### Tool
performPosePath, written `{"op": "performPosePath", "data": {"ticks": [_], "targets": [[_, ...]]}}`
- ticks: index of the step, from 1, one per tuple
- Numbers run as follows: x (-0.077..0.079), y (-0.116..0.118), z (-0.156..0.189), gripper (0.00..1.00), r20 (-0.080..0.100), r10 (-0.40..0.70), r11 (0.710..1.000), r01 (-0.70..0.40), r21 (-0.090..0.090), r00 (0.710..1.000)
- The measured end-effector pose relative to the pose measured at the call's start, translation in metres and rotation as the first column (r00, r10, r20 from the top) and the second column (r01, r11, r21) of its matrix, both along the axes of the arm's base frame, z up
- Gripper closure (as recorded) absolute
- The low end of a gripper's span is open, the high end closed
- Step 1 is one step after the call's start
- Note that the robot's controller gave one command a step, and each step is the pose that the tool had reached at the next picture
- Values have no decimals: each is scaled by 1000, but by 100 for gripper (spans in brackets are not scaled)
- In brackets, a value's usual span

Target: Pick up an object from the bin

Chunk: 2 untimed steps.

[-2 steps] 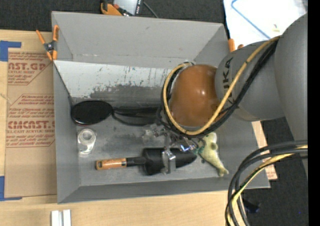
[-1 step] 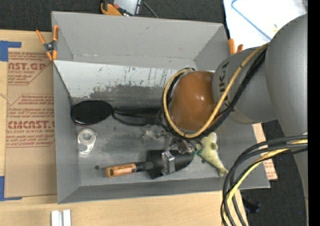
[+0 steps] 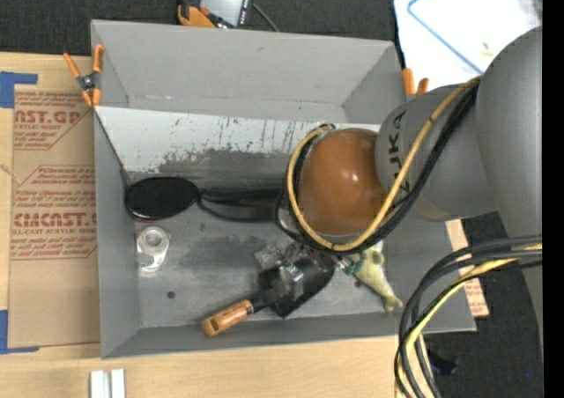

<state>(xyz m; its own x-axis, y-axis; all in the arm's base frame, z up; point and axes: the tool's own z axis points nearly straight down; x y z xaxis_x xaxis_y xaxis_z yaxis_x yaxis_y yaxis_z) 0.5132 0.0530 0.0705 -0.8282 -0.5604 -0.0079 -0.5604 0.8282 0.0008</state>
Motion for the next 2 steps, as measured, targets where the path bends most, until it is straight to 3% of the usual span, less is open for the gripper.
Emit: {"op": "performPosePath", "data": {"ticks": [2], "targets": [[0,0,11,100,-1,-1,1000,1,0,1000]]}}
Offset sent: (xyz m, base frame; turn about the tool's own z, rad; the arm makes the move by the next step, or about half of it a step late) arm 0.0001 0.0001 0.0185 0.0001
